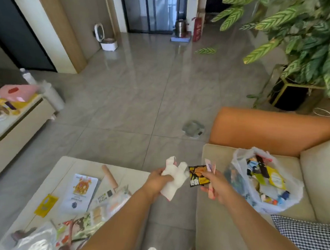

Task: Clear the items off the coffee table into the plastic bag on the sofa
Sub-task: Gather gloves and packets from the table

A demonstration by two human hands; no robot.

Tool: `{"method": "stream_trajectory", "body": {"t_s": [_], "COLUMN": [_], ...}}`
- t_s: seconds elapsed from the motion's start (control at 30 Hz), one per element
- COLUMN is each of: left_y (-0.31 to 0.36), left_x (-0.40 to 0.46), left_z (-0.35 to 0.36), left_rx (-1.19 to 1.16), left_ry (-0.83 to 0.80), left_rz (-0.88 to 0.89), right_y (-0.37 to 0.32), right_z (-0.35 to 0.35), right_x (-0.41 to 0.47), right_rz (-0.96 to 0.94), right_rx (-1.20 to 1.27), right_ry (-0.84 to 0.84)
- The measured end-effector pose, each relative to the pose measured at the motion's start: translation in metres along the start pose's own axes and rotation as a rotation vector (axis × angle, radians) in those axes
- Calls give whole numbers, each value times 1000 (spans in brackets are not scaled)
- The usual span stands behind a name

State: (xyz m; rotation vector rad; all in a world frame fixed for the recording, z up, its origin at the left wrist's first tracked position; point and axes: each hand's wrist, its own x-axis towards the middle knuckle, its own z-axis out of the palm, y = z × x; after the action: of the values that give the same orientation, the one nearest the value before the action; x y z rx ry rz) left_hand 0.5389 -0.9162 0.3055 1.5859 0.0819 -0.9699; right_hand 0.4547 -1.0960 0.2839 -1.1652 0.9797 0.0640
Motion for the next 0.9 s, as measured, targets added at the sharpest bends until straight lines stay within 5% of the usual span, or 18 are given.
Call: {"method": "stream_trajectory", "body": {"t_s": [0.33, 0.63, 0.9], "left_y": [26, 5, -30], "left_x": [102, 169, 256], "left_z": [183, 349, 411], "left_rx": [155, 314, 335], "left_ry": [-161, -228, -140], "left_rz": [-96, -221, -177], "right_y": [-14, 3, 23], "right_z": [-163, -295, -335], "right_x": [55, 112, 192], "right_rz": [84, 195, 126], "right_rx": [317, 276, 55], "right_ry": [335, 659, 613]}}
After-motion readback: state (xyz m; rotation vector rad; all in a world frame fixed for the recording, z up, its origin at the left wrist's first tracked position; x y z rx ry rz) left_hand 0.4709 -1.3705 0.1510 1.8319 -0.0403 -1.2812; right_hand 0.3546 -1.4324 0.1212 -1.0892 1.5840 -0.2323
